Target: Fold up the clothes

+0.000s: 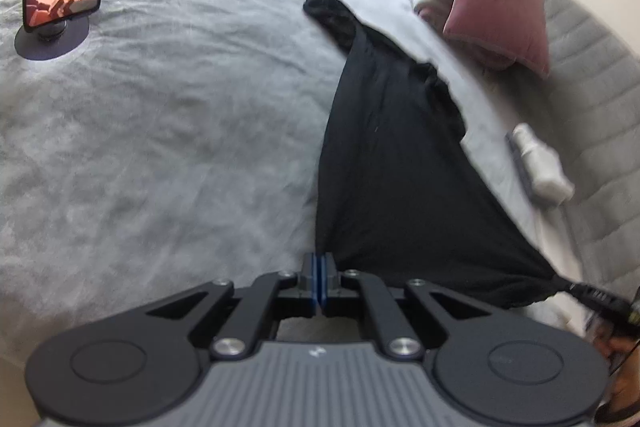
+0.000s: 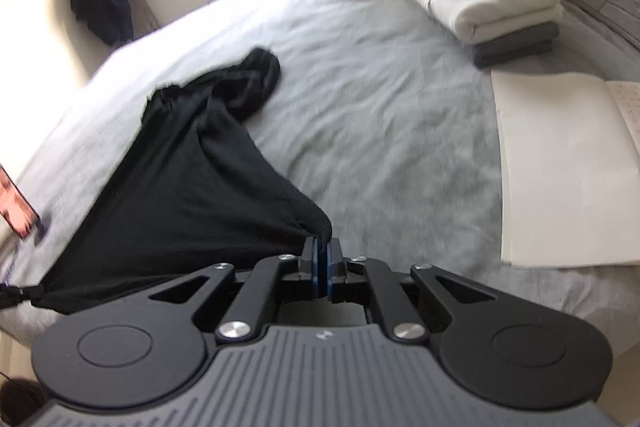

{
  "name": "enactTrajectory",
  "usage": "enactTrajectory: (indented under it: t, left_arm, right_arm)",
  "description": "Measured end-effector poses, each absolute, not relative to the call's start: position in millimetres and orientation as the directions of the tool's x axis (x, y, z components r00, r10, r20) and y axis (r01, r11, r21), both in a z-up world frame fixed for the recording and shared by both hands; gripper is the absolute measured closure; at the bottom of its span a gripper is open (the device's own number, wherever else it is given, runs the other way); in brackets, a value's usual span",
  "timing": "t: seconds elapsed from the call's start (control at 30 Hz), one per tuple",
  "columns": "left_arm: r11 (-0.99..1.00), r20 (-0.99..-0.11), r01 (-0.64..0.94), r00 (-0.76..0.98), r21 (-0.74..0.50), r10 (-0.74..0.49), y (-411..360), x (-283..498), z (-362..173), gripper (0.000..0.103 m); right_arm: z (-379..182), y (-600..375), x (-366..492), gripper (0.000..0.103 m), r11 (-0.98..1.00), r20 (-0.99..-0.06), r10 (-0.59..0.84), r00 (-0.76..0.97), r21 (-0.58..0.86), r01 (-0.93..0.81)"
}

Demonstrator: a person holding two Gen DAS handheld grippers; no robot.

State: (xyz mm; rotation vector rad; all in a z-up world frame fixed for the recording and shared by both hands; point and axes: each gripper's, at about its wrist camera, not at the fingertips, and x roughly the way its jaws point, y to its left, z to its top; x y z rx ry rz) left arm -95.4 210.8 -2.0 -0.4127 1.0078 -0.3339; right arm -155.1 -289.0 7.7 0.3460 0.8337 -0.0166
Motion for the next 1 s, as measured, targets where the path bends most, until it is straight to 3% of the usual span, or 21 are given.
enactTrajectory:
  t: [0.17,0.37,0.43,0.53,0.67,1.0]
  left_arm:
    - [0.913,-0.800,0.075,0.458,-0.400,-0.388,203.8,-90.9,-18.8,0.101]
    - [0.912,-0.811,0.071,0.435,-0.403,-0.392,206.0,-86.5,-25.8,0.101]
    - [0.908,-0.810,0.093,0.422,-0.408,-0.407,204.9,-85.4,-23.5,0.096]
    - [0.874,-0.783,0.097,0.405,-0.477,-0.472,209.4,-79.4,-20.8,0.074]
    - [0.871,-0.770,0.092,0.428,-0.483,-0.473,204.7,-64.4,-12.2,0.072]
    - [0.899,-0.767,0.146,0.477,-0.412,-0.429,144.6,10.4,13.8,0.064]
  right_arm:
    - [1.9,-292.0,-154.2,0.099,0.943,-0.743,0.145,0.653,0.303,0.136]
    - [-7.2,-292.1,-150.1,0.098,0.939,-0.760,0.189,0.622,0.324,0.111]
    - [-10.2,-292.1,-148.8,0.094,0.938,-0.765,0.204,0.611,0.331,0.103]
    - [-14.8,-292.2,-146.7,0.086,0.935,-0.772,0.225,0.594,0.342,0.091]
    - [-12.0,-298.8,-123.0,0.076,0.931,-0.765,0.235,0.599,0.354,0.088]
    - [-0.9,-319.0,-35.0,0.076,0.919,-0.732,0.252,0.633,0.386,0.080]
